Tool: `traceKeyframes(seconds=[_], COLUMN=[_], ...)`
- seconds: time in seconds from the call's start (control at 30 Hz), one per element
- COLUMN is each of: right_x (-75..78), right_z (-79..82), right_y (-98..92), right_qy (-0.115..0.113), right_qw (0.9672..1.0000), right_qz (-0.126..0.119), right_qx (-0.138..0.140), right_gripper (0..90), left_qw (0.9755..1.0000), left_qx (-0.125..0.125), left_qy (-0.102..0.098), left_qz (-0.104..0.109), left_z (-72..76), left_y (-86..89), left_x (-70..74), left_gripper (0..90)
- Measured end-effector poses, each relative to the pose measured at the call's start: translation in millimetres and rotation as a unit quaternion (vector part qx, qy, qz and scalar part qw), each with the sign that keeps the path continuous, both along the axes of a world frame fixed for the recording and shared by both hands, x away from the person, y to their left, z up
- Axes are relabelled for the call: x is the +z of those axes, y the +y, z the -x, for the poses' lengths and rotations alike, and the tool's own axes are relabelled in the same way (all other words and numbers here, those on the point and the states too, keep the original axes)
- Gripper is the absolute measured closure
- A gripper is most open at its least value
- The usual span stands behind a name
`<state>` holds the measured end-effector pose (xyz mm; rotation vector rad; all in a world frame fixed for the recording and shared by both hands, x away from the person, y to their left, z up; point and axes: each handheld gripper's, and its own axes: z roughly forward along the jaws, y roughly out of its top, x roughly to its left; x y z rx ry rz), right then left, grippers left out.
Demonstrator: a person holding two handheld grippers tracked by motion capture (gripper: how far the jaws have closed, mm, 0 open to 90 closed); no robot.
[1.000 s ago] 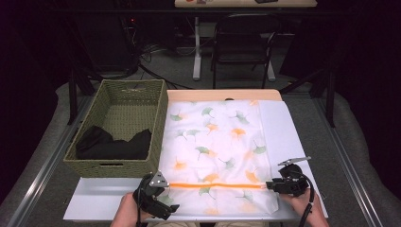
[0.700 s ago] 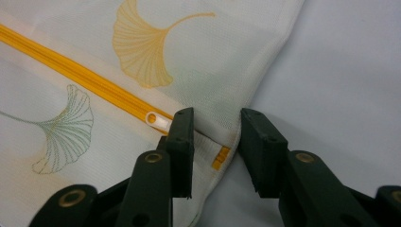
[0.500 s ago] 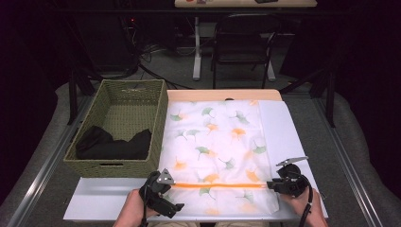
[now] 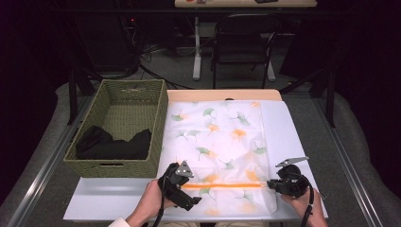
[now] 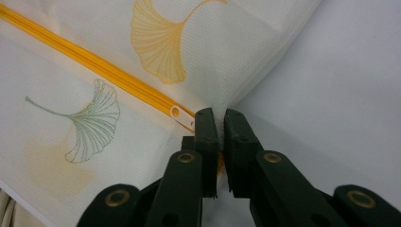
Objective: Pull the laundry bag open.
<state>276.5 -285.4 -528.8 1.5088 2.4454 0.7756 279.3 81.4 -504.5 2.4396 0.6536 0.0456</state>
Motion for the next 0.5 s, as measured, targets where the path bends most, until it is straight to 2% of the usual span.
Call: traceKeyframes(seconds=[0.07, 0.23, 0.37, 0.43, 0.5], right_x=[2.2, 6.6, 9.2, 10.6, 10.9], right_z=[1.0, 2.7, 4.5, 5.4, 5.7], right_y=[1.2, 2.8, 3.7, 3.7, 3.3], right_qy=[-0.007, -0.021, -0.024, -0.033, -0.031], right_qw=[0.9999, 0.9996, 0.9993, 0.9989, 0.9990], right_qz=[-0.007, -0.008, -0.018, -0.017, -0.017], right_qx=[0.003, 0.016, 0.024, 0.030, 0.028], right_gripper=[85.0, 85.0, 85.0, 85.0, 85.0], left_qw=[1.0000, 0.9993, 0.9981, 0.9976, 0.9969], left_qx=[-0.006, -0.035, -0.058, -0.067, -0.075], left_qy=[-0.004, -0.011, -0.013, -0.014, -0.014], left_qz=[0.005, 0.009, 0.017, 0.016, 0.016], left_z=[-2.8, -7.5, -11.2, -12.7, -13.7], left_y=[-7.5, -28.7, -47.8, -57.0, -65.3], left_x=[2.3, 6.1, 3.3, 1.7, 0.6], left_gripper=[6.3, 5.7, 5.5, 4.8, 4.5])
